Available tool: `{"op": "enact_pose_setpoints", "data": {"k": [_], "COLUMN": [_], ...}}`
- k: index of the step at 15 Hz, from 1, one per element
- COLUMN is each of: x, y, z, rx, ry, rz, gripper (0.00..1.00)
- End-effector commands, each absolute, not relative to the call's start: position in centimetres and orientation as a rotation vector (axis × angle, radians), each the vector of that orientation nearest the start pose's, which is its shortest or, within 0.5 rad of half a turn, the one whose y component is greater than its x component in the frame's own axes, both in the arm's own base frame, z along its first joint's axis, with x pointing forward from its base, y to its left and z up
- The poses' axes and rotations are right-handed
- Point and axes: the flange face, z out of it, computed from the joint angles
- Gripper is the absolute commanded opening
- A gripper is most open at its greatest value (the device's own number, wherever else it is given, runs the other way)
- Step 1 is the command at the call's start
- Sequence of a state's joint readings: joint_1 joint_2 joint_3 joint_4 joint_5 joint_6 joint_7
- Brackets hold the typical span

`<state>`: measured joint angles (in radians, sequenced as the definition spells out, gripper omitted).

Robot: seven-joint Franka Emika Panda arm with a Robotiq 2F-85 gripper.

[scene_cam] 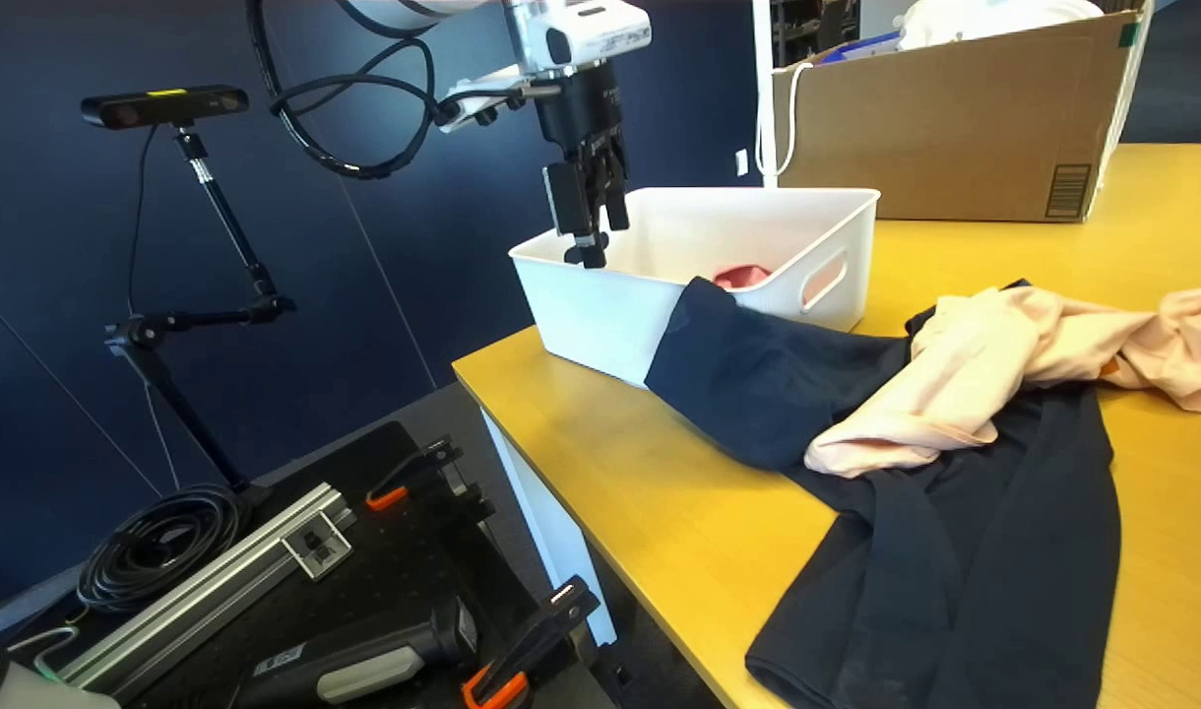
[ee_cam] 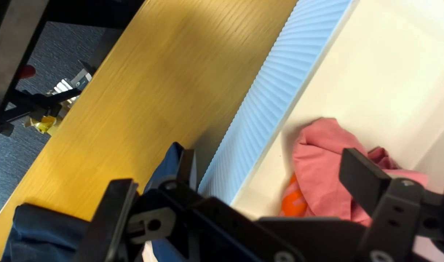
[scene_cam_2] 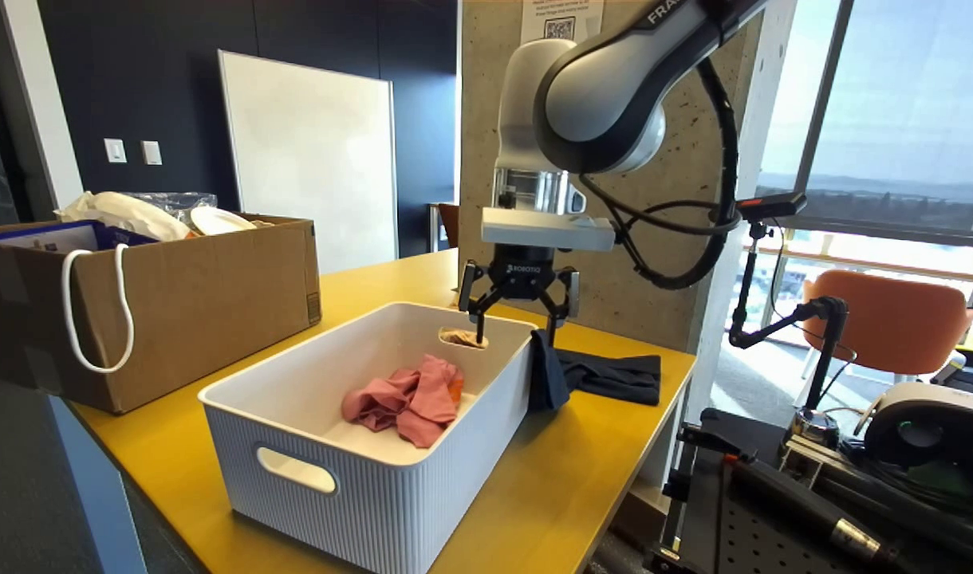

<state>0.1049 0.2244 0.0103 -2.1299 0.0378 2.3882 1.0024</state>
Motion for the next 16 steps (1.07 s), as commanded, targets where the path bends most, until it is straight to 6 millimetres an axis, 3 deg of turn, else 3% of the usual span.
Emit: {"op": "enact_pose_setpoints", "data": {"k": [1,4,8,9,10,12,16], "x": [58.3,58.8,59.5,59.6,59.8,60.0,60.4], "y": [7.8,7.9,6.0,5.9,5.7,5.7,6.4], "z": [28.6,26.8,23.6,23.2,22.8,22.5,24.0], "rx": [-2.76,-2.786,-2.819,-2.819,-2.82,-2.818,-2.809], "ry": [1.356,1.368,1.452,1.453,1.458,1.46,1.349], "rz": [0.001,0.006,-0.055,-0.061,-0.068,-0.097,-0.174], "gripper": [1.0,1.0,1.0,0.96,0.72,0.71,0.39]}}
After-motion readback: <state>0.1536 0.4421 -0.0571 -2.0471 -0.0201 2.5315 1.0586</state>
